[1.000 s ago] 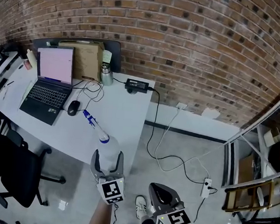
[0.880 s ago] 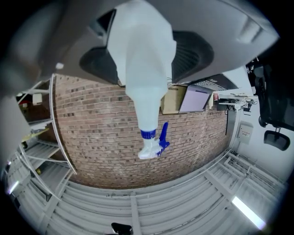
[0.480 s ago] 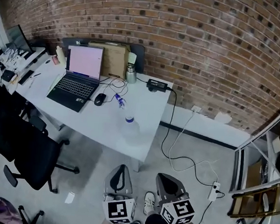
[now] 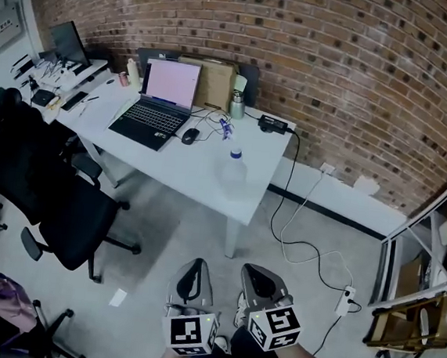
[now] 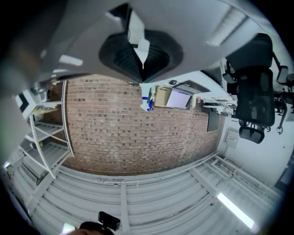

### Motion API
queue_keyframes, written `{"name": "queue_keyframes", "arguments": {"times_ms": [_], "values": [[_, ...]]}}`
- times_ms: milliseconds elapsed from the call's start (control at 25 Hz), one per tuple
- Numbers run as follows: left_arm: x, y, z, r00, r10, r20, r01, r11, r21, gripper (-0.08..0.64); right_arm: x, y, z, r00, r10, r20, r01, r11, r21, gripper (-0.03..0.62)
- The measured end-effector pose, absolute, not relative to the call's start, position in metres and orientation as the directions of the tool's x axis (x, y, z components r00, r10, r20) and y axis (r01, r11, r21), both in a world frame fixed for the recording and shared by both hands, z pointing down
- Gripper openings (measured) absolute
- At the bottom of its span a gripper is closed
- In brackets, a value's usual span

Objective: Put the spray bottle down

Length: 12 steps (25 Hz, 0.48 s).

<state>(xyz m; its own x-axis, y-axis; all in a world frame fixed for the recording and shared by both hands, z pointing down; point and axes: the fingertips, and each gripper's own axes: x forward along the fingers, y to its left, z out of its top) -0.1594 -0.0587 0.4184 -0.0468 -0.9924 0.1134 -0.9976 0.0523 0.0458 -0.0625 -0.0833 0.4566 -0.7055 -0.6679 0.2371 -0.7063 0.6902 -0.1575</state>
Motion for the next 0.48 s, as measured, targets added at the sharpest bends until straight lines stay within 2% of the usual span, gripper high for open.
{"name": "queue_keyframes", "arguments": {"times_ms": [480], "values": [[-0.156,-0.029,0.4,-0.031,-0.997,0.073,-0.999,0.033,0.036,0.008,-0.064,-0.049,0.43,-0.698,-0.692,0.183,-0.714,0.691,-0.112,-0.003]]}}
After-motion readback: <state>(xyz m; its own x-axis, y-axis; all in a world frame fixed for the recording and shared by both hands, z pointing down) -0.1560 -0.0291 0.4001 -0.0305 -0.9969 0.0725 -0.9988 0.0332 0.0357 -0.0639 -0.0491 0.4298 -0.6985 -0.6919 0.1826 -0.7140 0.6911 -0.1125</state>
